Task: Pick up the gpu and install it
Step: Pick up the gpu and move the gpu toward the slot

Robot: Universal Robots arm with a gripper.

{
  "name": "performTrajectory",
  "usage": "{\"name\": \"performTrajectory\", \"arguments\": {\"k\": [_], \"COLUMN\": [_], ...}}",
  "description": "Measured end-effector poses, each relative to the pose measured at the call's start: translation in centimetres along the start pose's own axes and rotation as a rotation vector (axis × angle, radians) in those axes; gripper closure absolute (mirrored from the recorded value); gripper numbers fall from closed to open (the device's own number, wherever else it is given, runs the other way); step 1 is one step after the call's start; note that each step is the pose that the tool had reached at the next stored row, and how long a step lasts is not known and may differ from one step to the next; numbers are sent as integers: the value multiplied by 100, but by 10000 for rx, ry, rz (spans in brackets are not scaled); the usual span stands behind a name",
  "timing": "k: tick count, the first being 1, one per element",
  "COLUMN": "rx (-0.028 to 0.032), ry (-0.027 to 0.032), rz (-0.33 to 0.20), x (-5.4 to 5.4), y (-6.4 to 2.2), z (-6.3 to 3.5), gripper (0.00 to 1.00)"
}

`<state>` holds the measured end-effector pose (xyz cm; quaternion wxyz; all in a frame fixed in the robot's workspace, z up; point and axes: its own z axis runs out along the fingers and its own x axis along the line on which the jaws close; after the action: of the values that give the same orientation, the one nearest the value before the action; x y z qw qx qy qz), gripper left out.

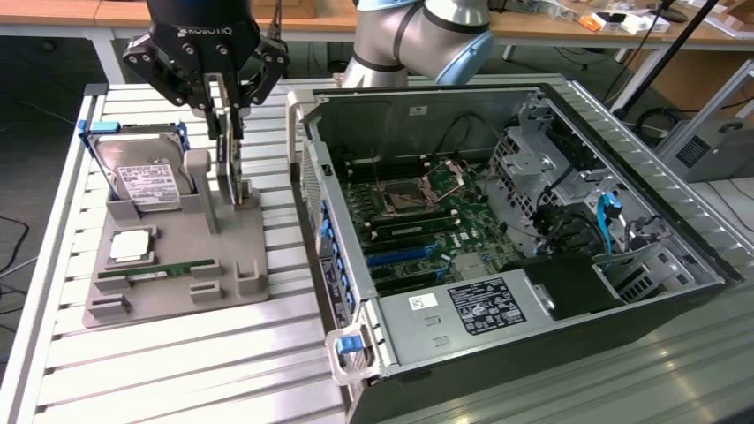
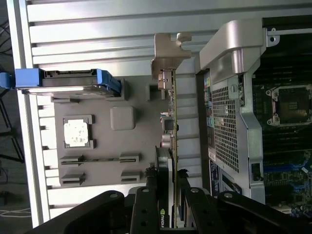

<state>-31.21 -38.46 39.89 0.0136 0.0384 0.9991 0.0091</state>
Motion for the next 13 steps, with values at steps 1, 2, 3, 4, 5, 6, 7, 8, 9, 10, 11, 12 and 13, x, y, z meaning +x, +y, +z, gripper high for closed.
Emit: {"name": "performTrajectory", "arguments": {"k": [1,2,3,4,5,6,7,8,9,10,11,12,13], "rx": [0,0,0,0,0,0,0,0,1,1,0,0,0], "ry": [0,0,-1,0,1,0,0,0,1,1,0,0,0], "rz": [0,0,0,0,0,0,0,0,0,0,0,0,0], "x": [0,0,0,-1,0,-1,-1,-1,-1,-1,-1,-1,-1], "y": [0,0,0,0,0,0,1,1,1,1,1,1,1], "z": [-4,-7,-10,-13,-17,-20,-23,-25,-29,-32,-34,-40,-44], "gripper": [73,73,73,73,73,73,73,73,73,73,73,73,73]}}
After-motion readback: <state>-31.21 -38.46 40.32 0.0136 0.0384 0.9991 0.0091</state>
